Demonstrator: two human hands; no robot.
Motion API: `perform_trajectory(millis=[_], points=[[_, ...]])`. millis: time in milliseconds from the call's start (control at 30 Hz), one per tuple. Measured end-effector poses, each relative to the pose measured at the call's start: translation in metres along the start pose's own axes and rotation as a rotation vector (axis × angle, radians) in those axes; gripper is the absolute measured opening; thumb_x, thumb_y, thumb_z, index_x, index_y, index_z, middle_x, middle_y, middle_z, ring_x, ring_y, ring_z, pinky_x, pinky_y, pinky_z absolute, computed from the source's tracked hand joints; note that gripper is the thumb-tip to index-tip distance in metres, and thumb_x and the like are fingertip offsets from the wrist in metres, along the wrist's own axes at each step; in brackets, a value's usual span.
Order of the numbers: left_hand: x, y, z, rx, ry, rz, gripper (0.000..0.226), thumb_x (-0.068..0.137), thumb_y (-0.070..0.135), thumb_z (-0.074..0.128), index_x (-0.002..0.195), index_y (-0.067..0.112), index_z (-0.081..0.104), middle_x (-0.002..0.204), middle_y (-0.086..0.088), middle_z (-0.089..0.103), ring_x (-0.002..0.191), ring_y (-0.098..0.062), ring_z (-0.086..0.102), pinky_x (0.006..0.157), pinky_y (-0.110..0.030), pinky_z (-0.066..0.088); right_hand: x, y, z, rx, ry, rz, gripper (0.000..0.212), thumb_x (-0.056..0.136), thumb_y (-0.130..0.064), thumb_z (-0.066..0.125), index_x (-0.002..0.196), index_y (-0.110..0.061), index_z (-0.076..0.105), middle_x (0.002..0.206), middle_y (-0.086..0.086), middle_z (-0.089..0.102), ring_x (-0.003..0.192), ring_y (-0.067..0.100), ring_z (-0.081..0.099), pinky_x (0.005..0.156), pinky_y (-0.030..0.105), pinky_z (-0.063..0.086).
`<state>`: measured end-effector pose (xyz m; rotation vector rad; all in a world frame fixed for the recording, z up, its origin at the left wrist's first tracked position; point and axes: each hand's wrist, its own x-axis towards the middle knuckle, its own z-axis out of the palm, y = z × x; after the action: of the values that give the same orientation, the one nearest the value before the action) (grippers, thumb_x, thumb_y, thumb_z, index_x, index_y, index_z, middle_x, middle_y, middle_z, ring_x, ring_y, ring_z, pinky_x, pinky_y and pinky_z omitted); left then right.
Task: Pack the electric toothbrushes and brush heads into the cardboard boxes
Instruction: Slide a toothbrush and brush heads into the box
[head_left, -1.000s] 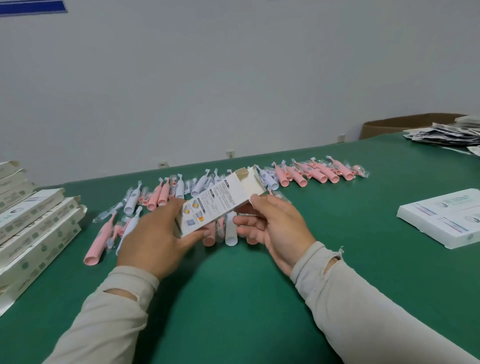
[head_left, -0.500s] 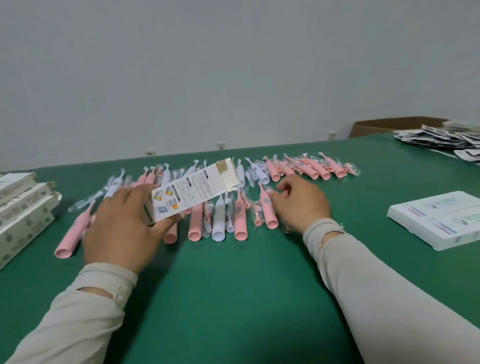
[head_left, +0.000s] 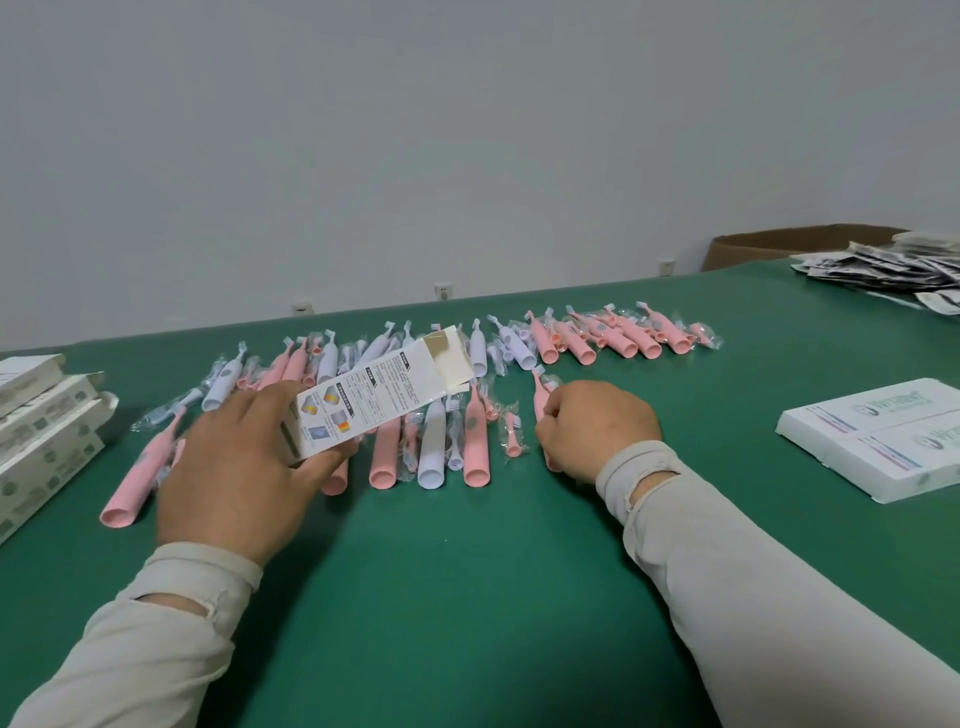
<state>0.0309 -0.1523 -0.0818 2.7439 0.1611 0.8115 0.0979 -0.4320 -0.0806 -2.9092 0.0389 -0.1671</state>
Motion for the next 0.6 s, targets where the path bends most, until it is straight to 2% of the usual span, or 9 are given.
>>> perform_trajectory(millis=[133,333,467,600], points=[[-0.001,0.002,0.000,0.004,0.004,0.003,0.060,0.078,0.059,0.070,0.126,0.024,0.058,0.114,-0.008,0.064,0.105,-0.034,0.054,0.085,-0.049,0.048,-0.012,0.010,-0.008,0.019,-0.022,0.062,0.020,0.090,-0.032,0.050,0.091,-0.022,0.068,0.081,-0.003,0.071,0.073,0.021,0.067,0.066,0.027,0.052],[-0.002,0.005,-0.003,-0.014,-0.042,0.006,0.062,0.079,0.058,0.069,0.130,0.025,0.057,0.120,-0.003,0.062,0.109,-0.030,0.053,0.088,-0.049,0.048,-0.012,0.004,-0.001,-0.064,0.071,0.007,0.030,0.095,-0.040,0.048,0.119,-0.024,0.055,0.095,-0.002,0.054,0.083,0.024,0.053,0.066,0.031,0.040],[-0.002,0.006,-0.002,-0.023,-0.039,0.025,0.061,0.079,0.053,0.072,0.131,0.025,0.057,0.122,-0.001,0.063,0.108,-0.028,0.053,0.090,-0.046,0.046,-0.003,-0.001,0.006,-0.102,0.048,0.012,0.028,0.094,-0.042,0.050,0.115,-0.024,0.055,0.089,-0.002,0.055,0.082,0.023,0.055,0.064,0.030,0.041],[-0.002,0.005,-0.002,-0.016,-0.035,0.023,0.061,0.078,0.055,0.072,0.130,0.027,0.056,0.122,0.001,0.062,0.109,-0.027,0.052,0.088,-0.046,0.047,-0.001,0.003,0.005,-0.083,0.035,0.054,0.018,0.091,-0.038,0.053,0.100,-0.024,0.045,0.076,-0.005,0.051,0.064,0.015,0.047,0.050,0.027,0.030]])
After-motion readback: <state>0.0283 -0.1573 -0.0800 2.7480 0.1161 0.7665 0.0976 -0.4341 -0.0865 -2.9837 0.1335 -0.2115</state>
